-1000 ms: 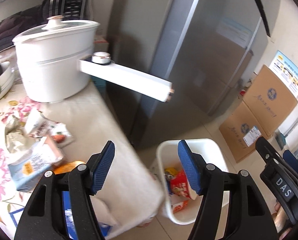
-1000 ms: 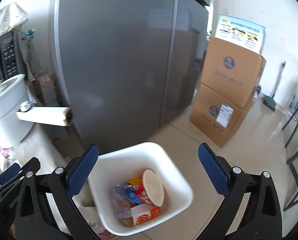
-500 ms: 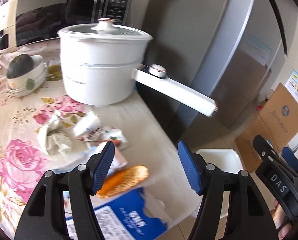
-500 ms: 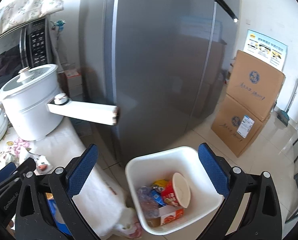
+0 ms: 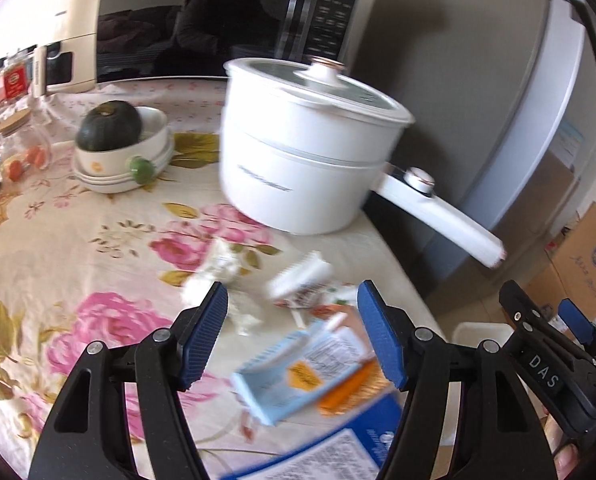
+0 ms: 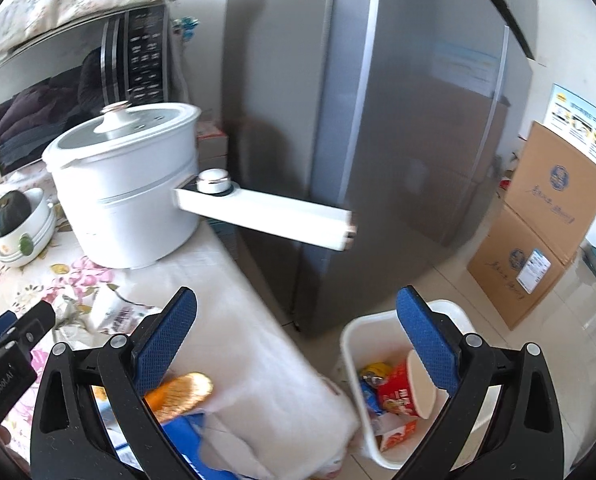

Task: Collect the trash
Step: 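Move both open tools back over the table trash, then grasp the crumpled white tissue with the right tool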

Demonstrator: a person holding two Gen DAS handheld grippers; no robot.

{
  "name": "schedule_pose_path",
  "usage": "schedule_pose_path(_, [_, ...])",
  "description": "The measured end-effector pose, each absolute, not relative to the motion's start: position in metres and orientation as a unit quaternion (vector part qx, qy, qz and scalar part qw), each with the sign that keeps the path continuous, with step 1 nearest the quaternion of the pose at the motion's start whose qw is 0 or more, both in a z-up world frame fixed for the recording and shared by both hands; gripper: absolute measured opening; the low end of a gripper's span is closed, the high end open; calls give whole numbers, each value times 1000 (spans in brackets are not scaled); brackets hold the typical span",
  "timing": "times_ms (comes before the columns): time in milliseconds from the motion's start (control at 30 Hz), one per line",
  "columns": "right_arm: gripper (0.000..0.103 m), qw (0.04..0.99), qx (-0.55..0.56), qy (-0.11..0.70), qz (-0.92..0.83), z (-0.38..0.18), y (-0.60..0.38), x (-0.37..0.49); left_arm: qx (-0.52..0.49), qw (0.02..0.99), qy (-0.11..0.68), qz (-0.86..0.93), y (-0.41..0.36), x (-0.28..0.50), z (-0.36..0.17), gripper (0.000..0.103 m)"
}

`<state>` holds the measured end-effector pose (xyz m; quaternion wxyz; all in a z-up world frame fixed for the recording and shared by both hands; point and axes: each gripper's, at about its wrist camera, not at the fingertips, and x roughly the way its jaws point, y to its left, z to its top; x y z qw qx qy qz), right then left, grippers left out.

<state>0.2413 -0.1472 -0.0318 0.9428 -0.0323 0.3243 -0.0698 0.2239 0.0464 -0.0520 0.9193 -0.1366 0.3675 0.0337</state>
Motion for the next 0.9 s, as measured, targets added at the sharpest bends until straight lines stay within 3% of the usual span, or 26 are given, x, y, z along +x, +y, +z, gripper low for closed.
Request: schedule_pose_path(900, [96,913,-97,392,65,-68,0,283,-193,902,368,118,184,212,-62,66])
